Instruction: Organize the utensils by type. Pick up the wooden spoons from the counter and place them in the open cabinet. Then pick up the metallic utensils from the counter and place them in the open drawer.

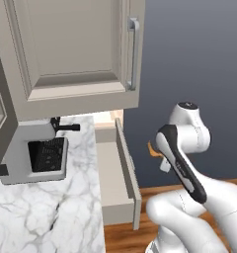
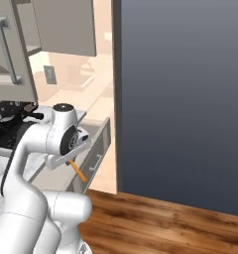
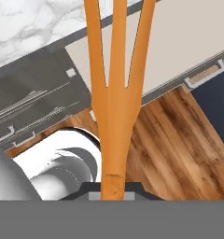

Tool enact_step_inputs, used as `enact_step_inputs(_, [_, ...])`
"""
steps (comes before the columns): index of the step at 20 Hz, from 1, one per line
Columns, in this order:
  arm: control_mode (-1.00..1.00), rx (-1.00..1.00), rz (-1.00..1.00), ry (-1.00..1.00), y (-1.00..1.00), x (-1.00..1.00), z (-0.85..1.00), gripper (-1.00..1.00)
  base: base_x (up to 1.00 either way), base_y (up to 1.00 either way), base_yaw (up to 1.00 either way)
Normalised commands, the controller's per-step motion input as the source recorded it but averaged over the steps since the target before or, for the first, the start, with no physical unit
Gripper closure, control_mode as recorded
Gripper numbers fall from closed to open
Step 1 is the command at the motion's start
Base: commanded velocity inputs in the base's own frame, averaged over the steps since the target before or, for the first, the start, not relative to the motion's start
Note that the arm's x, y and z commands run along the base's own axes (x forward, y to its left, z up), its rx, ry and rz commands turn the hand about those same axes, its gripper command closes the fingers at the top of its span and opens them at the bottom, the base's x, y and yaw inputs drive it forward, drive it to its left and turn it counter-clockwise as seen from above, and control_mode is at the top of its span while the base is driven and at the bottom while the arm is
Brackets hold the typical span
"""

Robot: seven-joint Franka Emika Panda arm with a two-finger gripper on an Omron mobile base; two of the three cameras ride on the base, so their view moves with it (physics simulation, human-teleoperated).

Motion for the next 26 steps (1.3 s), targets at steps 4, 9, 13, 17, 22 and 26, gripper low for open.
enact_step_inputs(4, [-1.0, 0.29, -0.23, 0.0, 0.02, 0.52, 0.0, 1.0, 0.0, 0.0, 0.0])
enact_step_inputs(9, [-1.0, 0.21, -0.2, 0.0, 0.2, 0.66, 0.0, 1.0, 0.0, 0.0, 0.0])
enact_step_inputs(13, [-1.0, 0.11, -0.25, 0.01, 0.19, 0.59, -0.17, 1.0, 0.0, 0.0, 0.0])
enact_step_inputs(17, [-1.0, 0.07, -0.28, 0.07, 0.27, 0.55, -0.21, 1.0, 0.0, 0.0, 0.0])
enact_step_inputs(22, [-1.0, 0.04, -0.27, 0.15, 0.25, 0.4, -0.22, 1.0, 0.0, 0.0, 0.0])
enact_step_inputs(26, [-1.0, 0.05, -0.22, 0.23, 0.17, 0.42, -0.13, 1.0, 0.0, 0.0, 0.0])
